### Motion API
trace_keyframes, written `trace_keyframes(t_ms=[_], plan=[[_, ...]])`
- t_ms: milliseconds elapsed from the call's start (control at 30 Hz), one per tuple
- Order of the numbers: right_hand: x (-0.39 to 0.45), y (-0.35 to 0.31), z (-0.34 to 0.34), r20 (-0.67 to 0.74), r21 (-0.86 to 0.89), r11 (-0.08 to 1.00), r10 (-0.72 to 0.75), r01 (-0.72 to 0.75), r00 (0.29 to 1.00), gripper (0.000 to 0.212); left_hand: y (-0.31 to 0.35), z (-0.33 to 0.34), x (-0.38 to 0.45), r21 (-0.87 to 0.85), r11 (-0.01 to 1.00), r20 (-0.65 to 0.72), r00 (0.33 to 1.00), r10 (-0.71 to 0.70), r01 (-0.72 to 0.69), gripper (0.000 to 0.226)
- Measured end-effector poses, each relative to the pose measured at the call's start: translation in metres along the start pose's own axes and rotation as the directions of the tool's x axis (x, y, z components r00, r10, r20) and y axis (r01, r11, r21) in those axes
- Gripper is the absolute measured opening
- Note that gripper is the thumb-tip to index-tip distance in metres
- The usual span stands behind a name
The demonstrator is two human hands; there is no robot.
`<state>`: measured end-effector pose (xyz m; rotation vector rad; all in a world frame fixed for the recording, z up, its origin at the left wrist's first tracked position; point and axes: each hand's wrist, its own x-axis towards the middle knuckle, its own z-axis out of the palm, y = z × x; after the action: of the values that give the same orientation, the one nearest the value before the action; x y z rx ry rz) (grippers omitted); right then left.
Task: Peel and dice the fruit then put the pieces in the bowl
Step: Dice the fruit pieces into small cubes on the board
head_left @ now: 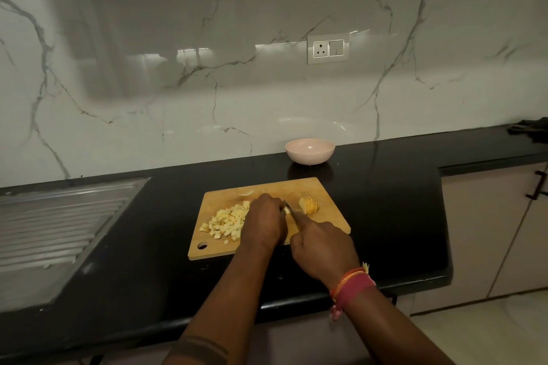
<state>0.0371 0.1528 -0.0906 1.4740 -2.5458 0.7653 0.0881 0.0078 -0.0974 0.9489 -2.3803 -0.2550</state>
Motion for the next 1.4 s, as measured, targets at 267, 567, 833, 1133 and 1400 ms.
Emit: trace_keyframes(t_ms=[267, 567, 833, 1133, 1400], plan=[[-0.001, -0.008, 0.007, 0.005, -0.04, 0.999, -0.013, 0.013, 1.0, 0.054, 0.003, 0.003, 0.003, -0.009, 0.998, -0.004, 0.998, -0.063, 0.063, 0.021], [-0.028, -0.003, 0.002, -0.046, 0.013, 1.0, 0.019, -0.018, 0.999, 0.059, -0.005, 0.005, 0.004, -0.053, 0.993, 0.008, 0.995, -0.104, 0.104, 0.019], [0.003, -0.016, 0.006, 0.014, 0.03, 1.0, 0.007, -0.007, 1.0, 0.054, -0.007, 0.0, 0.007, -0.08, 0.993, 0.044, 0.996, -0.081, 0.084, 0.018], [-0.028, -0.003, 0.004, -0.02, 0.03, 0.999, 0.014, -0.013, 1.0, 0.052, -0.003, 0.0, 0.003, -0.1, 0.987, 0.005, 0.992, -0.126, 0.126, 0.014], [-0.011, -0.012, 0.004, -0.025, 0.084, 0.996, 0.013, -0.011, 1.0, 0.059, -0.007, -0.006, 0.001, -0.141, 0.975, 0.033, 0.985, -0.169, 0.172, 0.024]])
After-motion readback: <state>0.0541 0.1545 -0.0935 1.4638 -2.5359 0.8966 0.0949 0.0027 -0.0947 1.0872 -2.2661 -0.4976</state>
